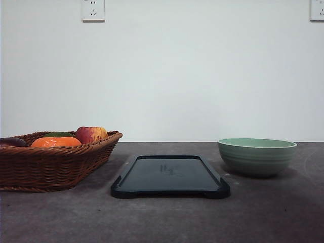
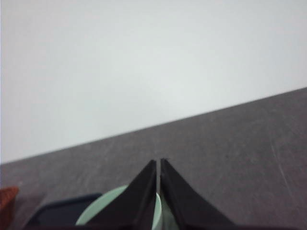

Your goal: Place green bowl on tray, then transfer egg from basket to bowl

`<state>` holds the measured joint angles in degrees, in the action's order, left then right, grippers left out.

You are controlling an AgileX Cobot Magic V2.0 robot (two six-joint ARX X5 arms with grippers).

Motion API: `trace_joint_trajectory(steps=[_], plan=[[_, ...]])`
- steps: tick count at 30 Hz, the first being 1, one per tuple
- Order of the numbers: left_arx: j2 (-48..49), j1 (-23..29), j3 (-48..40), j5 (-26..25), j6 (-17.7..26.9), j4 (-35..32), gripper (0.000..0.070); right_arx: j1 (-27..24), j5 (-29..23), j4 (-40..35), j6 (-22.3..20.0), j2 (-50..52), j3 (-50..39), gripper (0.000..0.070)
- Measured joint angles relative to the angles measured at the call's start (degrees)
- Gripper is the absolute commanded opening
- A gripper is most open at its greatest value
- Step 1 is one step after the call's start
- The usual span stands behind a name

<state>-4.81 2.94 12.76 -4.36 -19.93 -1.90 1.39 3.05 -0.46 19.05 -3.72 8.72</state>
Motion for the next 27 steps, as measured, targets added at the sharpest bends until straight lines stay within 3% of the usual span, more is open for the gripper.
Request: trace_joint_trajectory(steps=[6, 14, 19, 27], plan=[[-8.0, 0.0, 8.1, 0.0, 4.5, 9.7, 0.0009, 0.0, 1.5, 2.7, -2.7, -6.6, 5.0, 0.0005], [-19.5, 0.0, 17.2, -0.3, 7.9, 17.5, 0.0009, 0.0, 6.1, 3.3, -4.9, -17.1, 9.8, 0.0005], [-26.5, 0.0, 21.7, -4.0, 9.5, 20.4, 0.0009, 0.0, 7.7, 7.3, -6.4, -24.5, 13.9, 0.0005], [-36.7, -0.8, 29.4, -8.0, 13.4, 29.0, 0.0009, 0.0, 9.0, 15.5, -12.4, -35.5, 23.3, 0.0005]])
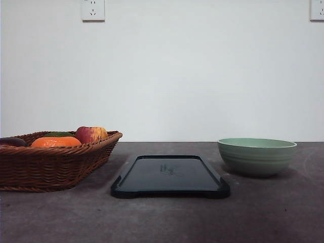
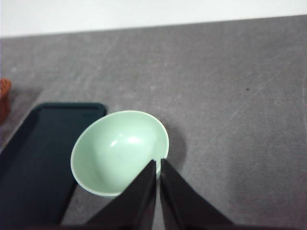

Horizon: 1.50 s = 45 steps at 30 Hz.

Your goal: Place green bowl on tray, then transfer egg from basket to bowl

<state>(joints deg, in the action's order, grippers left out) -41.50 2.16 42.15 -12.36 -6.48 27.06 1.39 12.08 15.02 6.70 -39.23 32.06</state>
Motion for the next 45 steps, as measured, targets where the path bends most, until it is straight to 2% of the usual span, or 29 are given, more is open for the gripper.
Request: trace_joint_trajectory(steps=[4, 8, 17, 19, 21, 22, 24, 36, 45], plan=[[-3.6, -1.1, 3.9, 0.0, 4.1, 4.6, 0.0008, 0.0, 0.6, 4.3, -3.8, -3.5, 4.0, 0.0005], [-6.3, -2.6, 6.6, 0.0, 7.8, 6.4, 0.0008, 0.0, 1.4, 5.7, -6.9, -5.5, 5.8, 0.0005], [-7.6, -4.6, 6.9, 0.0, 9.9, 7.0, 0.0015, 0.0, 1.4, 5.9, -8.4, -5.8, 5.9, 0.001], [-7.6, -4.6, 6.9, 0.0, 9.9, 7.0, 0.0093, 0.0, 1.4, 6.0, -8.5, -5.8, 5.9, 0.0093], [-7.6, -4.6, 6.9, 0.0, 9.9, 7.0, 0.0262, 0.0, 1.4, 6.3, -8.5, -5.8, 5.9, 0.0241], [-7.6, -4.6, 6.9, 0.0, 9.9, 7.0, 0.0316, 0.0, 1.4, 6.4, -8.5, -5.8, 5.9, 0.0299], [-7.6, -4.6, 6.9, 0.0, 9.9, 7.0, 0.0322, 0.0, 1.4, 6.6, -8.5, -5.8, 5.9, 0.0321], [-7.6, -4.6, 6.9, 0.0, 9.9, 7.0, 0.0317, 0.0, 1.4, 8.5, -7.5, -5.8, 6.9, 0.0323], [-7.6, -4.6, 6.9, 0.0, 9.9, 7.0, 0.0311, 0.0, 1.4, 23.2, -3.0, -12.8, 19.7, 0.0324]])
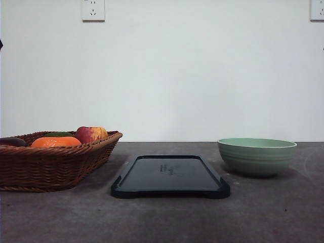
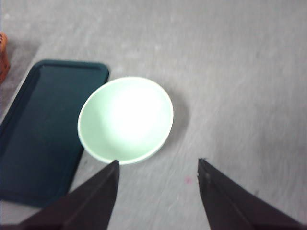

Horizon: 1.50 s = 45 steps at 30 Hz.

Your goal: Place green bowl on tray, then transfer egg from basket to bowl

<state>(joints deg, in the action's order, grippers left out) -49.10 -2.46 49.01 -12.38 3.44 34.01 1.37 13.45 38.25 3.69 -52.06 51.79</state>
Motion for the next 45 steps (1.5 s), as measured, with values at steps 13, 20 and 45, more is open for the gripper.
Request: trace_joint_trajectory(steps=[13, 20, 45], plan=[[0.0, 0.0, 0.0, 0.0, 0.0, -1.8, 0.031, 0.0, 0.0, 21.8, 3.0, -24.5, 26.2, 0.0324], [0.0, 0.0, 0.0, 0.0, 0.0, -1.8, 0.031, 0.0, 0.0, 21.5, 1.3, -36.7, 30.4, 0.0324], [0.0, 0.0, 0.0, 0.0, 0.0, -3.1, 0.031, 0.5, 1.5, 12.2, 0.6, -55.3, 30.5, 0.0131]])
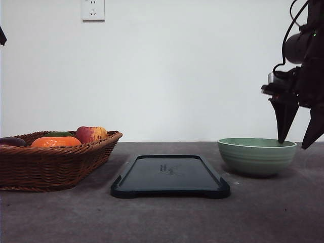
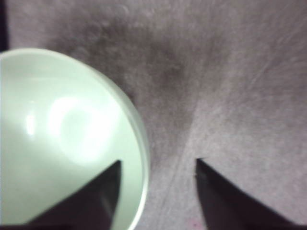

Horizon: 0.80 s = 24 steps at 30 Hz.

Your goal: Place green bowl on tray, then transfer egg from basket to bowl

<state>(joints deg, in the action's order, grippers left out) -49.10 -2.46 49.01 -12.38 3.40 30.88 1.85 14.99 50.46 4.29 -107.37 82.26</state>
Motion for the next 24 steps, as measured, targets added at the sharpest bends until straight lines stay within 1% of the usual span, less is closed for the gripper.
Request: trace_joint_trajectory(steps=[2, 3, 7, 10, 14, 18, 22, 24], plan=[[0.0, 0.0, 0.0, 0.0, 0.0, -0.1, 0.031, 0.4, 0.0, 0.0, 0.0, -0.5, 0.0, 0.0038], [0.0, 0.0, 0.0, 0.0, 0.0, -0.1, 0.0309, 0.6, 0.0, -0.1, 0.0, -0.5, 0.0, 0.0006], [0.0, 0.0, 0.0, 0.0, 0.0, -0.2, 0.0309, 1.2, -0.1, -0.5, 0.0, -0.5, 0.2, 0.0], [0.0, 0.0, 0.0, 0.0, 0.0, -0.2, 0.0309, 1.8, -0.1, 3.3, 0.0, -0.5, 2.5, 0.0], [0.0, 0.0, 0.0, 0.0, 0.0, -0.2, 0.0309, 3.8, -0.2, 9.6, 0.0, -0.5, 8.8, 0.0], [0.0, 0.0, 0.0, 0.0, 0.0, -0.2, 0.0309, 8.1, -0.2, 12.7, -0.1, -0.5, 14.4, 0.0], [0.0, 0.0, 0.0, 0.0, 0.0, -0.3, 0.0309, 14.0, -0.5, 11.7, -0.2, -0.5, 17.9, 0.0], [0.0, 0.0, 0.0, 0.0, 0.0, -0.2, 0.0309, 17.0, -1.8, 10.1, -0.1, -0.7, 18.8, 0.0]])
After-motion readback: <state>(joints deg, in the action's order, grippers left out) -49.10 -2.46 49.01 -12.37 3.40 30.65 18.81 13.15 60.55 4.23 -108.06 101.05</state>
